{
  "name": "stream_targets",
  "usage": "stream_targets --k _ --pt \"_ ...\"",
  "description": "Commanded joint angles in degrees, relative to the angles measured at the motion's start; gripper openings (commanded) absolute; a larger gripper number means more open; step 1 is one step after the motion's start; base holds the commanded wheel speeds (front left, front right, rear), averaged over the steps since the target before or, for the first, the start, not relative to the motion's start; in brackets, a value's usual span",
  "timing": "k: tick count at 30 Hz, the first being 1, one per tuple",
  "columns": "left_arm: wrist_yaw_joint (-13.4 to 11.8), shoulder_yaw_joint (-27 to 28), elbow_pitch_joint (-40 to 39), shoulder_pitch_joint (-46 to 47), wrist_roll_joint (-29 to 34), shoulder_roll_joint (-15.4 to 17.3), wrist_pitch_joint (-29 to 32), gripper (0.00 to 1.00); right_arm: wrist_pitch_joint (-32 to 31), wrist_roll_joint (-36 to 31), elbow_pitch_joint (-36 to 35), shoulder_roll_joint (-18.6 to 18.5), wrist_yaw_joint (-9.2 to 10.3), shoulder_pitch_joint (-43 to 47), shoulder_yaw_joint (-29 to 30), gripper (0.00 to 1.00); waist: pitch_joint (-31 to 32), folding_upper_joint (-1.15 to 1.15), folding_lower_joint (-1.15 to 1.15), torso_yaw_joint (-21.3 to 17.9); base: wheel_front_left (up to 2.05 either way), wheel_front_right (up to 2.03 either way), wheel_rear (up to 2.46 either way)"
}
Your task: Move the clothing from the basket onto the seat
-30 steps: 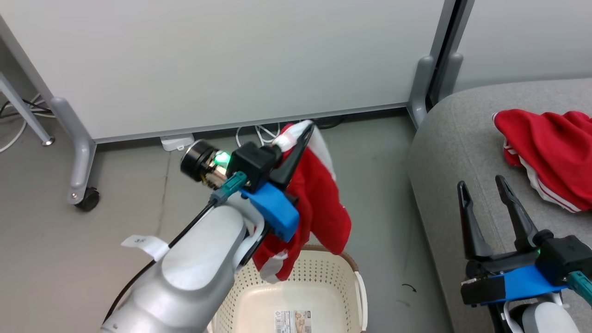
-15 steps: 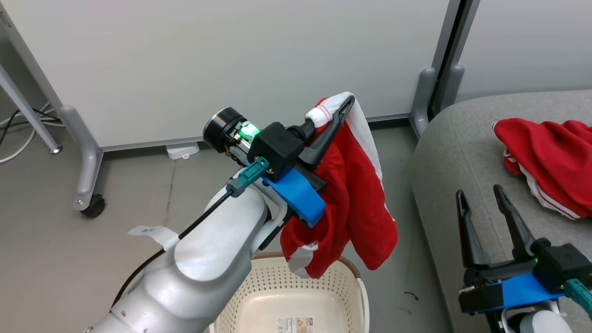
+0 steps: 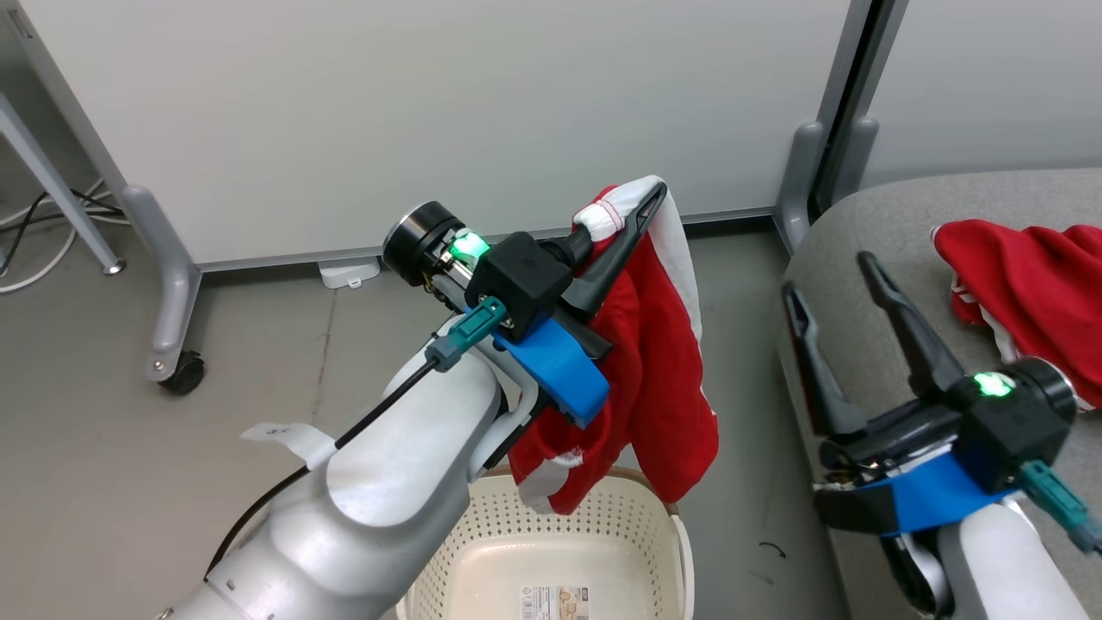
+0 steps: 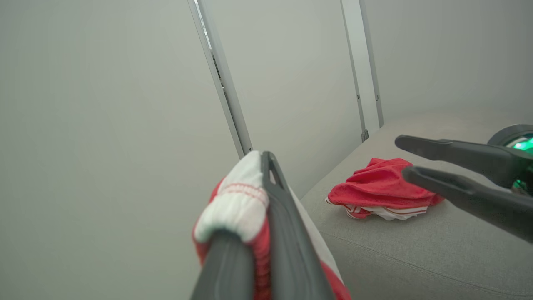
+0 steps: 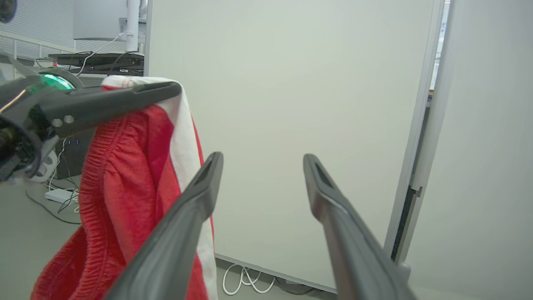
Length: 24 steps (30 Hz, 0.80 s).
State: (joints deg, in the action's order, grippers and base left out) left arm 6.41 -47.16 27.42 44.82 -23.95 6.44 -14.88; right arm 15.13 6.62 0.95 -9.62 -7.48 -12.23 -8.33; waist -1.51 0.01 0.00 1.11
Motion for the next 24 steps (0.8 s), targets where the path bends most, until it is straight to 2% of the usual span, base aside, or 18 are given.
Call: stream_targets --k 1,11,24 --pt "-0.3 0.0 -0.1 0.5 -0.1 0.1 -0.1 0.0 0.0 0.3 0.2 -0.5 -0.03 -0.8 -0.7 1.0 0.0 -0.01 0.0 0.1 0.0 0.0 0.0" --pt "-0.3 -0.9 -0.4 0.3 0.0 -0.8 -0.2 0.0 0.0 1.8 8.1 -3.3 -0.03 -8.7 -11.2 1.0 -0.7 -0.01 0.0 1.4 0.0 0.0 0.0" --pt "0.0 -3.1 -1.1 -0.1 0.4 -2.1 -0.3 0.0 0.0 4.2 23.5 -0.7 -0.03 -13.8 -17.6 1.0 -1.3 -0.01 0.0 2.5 0.0 0.0 0.0"
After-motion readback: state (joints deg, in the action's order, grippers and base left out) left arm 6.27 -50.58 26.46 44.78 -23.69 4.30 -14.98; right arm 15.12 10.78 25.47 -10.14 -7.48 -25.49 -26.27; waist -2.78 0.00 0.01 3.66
